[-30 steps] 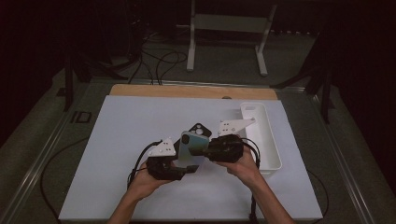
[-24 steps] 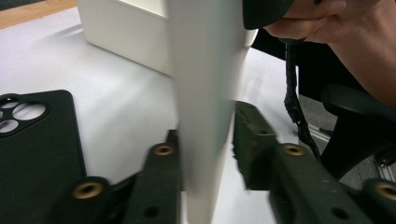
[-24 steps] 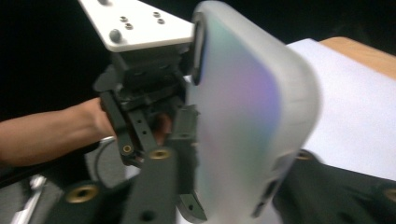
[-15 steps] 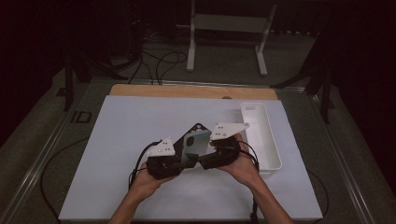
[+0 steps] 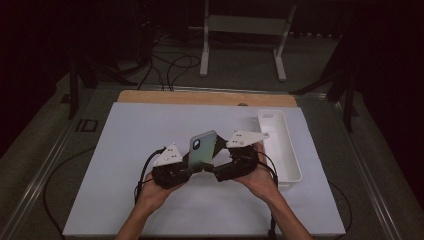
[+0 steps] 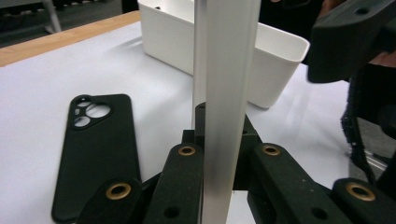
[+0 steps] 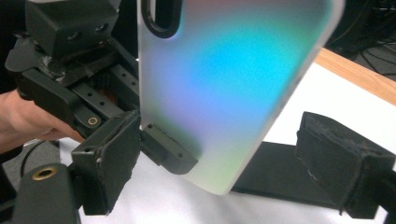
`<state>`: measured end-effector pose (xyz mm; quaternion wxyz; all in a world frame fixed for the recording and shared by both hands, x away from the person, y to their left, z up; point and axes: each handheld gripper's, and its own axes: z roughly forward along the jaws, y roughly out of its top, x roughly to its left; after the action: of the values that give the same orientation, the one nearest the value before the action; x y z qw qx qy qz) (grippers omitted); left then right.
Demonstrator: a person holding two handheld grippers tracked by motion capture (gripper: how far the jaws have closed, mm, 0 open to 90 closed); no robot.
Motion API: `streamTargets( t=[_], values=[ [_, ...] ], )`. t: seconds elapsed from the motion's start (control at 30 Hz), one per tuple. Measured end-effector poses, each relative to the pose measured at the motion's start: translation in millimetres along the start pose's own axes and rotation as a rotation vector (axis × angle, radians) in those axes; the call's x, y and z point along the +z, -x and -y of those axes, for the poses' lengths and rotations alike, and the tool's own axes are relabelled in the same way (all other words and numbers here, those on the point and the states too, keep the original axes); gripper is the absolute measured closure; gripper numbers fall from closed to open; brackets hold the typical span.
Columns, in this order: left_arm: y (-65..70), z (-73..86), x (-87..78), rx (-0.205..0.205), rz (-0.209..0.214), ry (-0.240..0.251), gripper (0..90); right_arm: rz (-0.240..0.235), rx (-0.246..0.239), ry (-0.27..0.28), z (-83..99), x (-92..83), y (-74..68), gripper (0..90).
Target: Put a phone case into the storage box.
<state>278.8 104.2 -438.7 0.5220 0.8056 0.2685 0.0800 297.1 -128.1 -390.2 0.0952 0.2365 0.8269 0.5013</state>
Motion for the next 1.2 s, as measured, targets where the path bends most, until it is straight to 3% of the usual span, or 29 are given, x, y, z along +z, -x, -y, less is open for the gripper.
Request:
streamTargets(
  t=[0.23, 0.63, 0.93, 1.2],
  values=[
    [-0.3, 1.0, -0.6, -0.018, -0.073, 0.013, 86.0, 0.026, 0.032, 0.012, -0.2, -2.2, -0.3, 8.4],
    [2.2, 3.4, 4.3, -0.024, -0.14, -0.011, 86.0, 0.073, 0.076, 0.078, -10.2, -0.7, -2.7, 7.8],
    [6.8, 4.0, 7.8, -0.008, -0.15, -0.018, 86.0, 0.083, 0.135, 0.109, -21.4, 4.5, -6.1, 9.6],
    [10.6, 5.4, 12.5, -0.014, -0.147, -0.021, 86.0, 0.137, 0.17, 0.117, -25.1, 15.7, -11.1, 14.6]
  ],
)
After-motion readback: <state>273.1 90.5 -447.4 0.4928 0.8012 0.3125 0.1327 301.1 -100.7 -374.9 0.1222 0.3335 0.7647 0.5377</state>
